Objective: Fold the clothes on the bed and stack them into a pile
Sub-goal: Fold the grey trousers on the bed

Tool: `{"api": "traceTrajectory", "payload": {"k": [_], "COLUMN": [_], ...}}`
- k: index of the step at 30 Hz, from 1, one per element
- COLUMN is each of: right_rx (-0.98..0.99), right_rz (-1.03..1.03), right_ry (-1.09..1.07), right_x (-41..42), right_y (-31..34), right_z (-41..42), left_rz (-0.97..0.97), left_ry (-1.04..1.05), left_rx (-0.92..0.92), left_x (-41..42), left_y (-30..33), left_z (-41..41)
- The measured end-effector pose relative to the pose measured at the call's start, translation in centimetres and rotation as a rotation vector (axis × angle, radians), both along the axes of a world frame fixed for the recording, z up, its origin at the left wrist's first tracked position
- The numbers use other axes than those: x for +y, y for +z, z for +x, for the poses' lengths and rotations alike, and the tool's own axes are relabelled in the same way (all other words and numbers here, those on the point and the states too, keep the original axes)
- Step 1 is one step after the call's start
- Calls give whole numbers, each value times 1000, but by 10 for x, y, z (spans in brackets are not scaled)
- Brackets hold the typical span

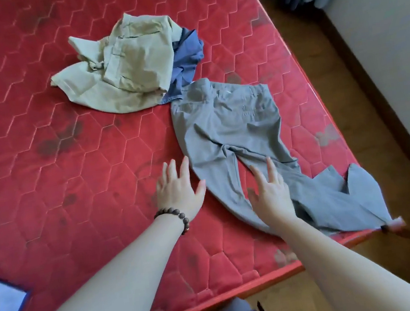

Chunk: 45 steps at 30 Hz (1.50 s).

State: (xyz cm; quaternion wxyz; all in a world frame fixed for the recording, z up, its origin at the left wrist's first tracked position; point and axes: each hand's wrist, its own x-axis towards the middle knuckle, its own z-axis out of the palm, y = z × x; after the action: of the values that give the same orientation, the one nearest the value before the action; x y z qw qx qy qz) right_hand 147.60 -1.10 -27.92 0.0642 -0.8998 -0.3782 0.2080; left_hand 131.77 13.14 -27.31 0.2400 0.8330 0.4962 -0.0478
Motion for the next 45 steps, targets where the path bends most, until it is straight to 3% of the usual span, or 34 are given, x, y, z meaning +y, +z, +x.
{"api": "traceTrajectory", "payload": {"k": [7, 10, 14, 17, 25, 34, 37, 40, 45], "right_rx": [-31, -37, -42, -82, -24, 12, -117, -305, -343], "right_rz": [29, -68, -208, -185, -159, -295, -80, 140, -57], "right_ry": [-30, 73, 202, 194, 206, 213, 121, 172, 258], "right_x": [63, 102, 132, 124, 65, -45, -26, 18, 91], "right_y": [-108, -149, -195, -218, -216, -168, -150, -149, -166], "right_z": [135, 174, 183, 168, 125, 39, 50, 85, 166], "left_rz": [71, 142, 98, 55, 24, -96, 19, 167, 183], "left_ry": [96, 51, -110, -138, -144, -178, -92, -96, -201], "left_rx": [-10, -11, 34, 37, -74, 166, 67, -66, -42], "left_x": [67, 103, 133, 130, 61, -70, -50, 2, 100], "left_y": [-113, -153, -194, -215, -214, -177, -159, -155, -169], "left_z": [93, 122, 148, 149, 111, 43, 54, 87, 145]}}
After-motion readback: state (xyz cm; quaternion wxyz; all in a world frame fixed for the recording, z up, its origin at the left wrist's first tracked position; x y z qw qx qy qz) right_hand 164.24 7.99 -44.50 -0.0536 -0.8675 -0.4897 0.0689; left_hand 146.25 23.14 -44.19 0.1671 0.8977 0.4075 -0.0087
